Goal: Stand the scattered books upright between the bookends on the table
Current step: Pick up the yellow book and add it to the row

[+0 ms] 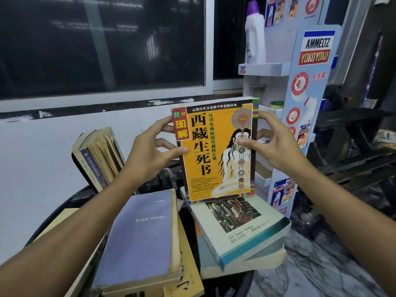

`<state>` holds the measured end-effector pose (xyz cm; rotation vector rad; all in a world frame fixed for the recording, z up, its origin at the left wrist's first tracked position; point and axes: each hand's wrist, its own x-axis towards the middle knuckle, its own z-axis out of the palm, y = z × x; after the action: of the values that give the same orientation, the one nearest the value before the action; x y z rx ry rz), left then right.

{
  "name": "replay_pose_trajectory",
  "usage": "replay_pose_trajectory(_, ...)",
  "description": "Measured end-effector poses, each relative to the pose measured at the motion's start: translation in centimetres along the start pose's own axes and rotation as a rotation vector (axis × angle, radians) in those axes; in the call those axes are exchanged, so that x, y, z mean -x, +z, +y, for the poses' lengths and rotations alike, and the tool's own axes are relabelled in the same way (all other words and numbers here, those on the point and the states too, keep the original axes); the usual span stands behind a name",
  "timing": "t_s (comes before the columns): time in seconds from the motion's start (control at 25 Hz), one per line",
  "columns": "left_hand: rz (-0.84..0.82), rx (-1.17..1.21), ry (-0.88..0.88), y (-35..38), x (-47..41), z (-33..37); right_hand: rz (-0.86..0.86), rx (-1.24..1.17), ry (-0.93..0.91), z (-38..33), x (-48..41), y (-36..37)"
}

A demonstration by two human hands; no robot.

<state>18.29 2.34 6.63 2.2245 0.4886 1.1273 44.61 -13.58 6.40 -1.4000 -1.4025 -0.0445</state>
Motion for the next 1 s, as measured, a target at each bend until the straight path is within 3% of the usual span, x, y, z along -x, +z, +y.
replay_pose_trajectory(0.24,-0.020,-0.002,0.029,0.0,0.1,-0.6,0.037,0.024,0.026,1.1,0.4,0.8)
replay_pose_trajectory(0.4,-0.190,0.045,-0.025,0.1,-0.1,-0.8,0.056,0.110,0.022,1.4,0.5,1.0)
replay_pose_trajectory(0.64,-0.263,0.072,-0.063,0.1,0.0,-1.5,0.319,0.279,0.053,1.0,0.6,3.2)
replay_pose_trajectory(1.0,-0.348,0.209,-0.015,1.1,1.9,-0.3,0.071,0.149,0.045,-4.6,1.8,7.0)
